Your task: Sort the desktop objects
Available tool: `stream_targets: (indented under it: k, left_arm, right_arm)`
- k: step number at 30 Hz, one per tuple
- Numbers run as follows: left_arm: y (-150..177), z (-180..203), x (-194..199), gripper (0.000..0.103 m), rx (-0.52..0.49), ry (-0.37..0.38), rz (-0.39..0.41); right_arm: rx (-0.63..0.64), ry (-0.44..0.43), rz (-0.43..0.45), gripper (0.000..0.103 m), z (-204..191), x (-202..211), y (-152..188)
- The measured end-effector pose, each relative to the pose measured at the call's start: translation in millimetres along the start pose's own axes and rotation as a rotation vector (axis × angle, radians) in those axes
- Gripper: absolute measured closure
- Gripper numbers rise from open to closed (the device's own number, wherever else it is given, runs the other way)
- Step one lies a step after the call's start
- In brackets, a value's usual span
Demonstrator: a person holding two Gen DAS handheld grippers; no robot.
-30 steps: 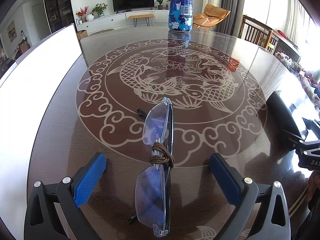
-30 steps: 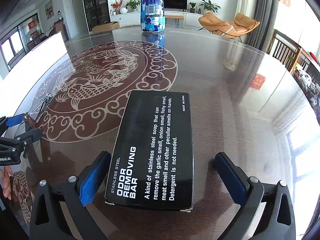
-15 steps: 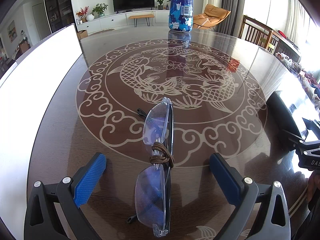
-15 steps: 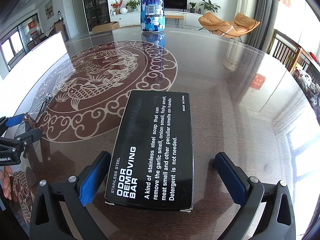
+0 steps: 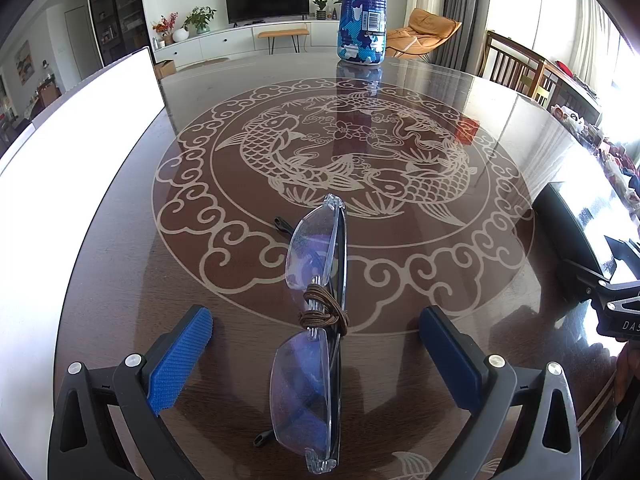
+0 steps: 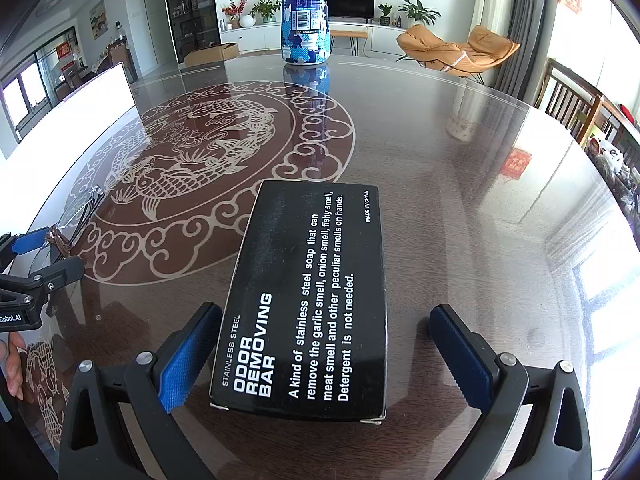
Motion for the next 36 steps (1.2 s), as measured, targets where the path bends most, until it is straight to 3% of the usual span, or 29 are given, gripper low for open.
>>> stream_targets:
  k: [23,26,29,34,35,36]
  left_arm:
    - [3.4,-0.5,-2.5,0.0,-0.006,0.011,-0.004]
    - [6.2,-2.6,-1.3,0.0,-0.082,0.071,-0.039]
    - [5.0,-7.3,-3.5,0.0,-0.1,0.078,-0.108]
    - [2.7,-1.6,-8.3,0.0,-0.159,0.108,-0.157]
    - [1.4,-0.8,-8.9,0.002,-0.166,0.112,-0.151]
    - [-0.6,-0.4,-8.9,0.01,-0.169,0.115,-0.143]
  right_arm:
    - [0.0,0.0,0.0,0.0,0.3,-0.3,0.0]
    - [-0.001,0.0,0.0,0.0,0.1,-0.4,-0.1]
    - [0.014,-0.011,-0.004,0.0,-1.7,-1.6,-1.0]
    - [0.095,-0.095,-0.148,0.0,-3.8,-12.4,-17.5]
    - [0.11,-0.12,-0.181,0.0,-3.9,-13.4,-21.2]
    - [0.127,-0.137,-0.218,0.0,-4.1,-14.9,-24.7]
Point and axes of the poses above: each gripper's, at about its wrist camera, not at the fingertips, and x roughly against the way its jaws point, z to its right, y to its underside, the point moved 2 cm from there along -x, roughly the way its jaws point, and after that the axes turned 6 degrees about z, right-handed, at the moved point
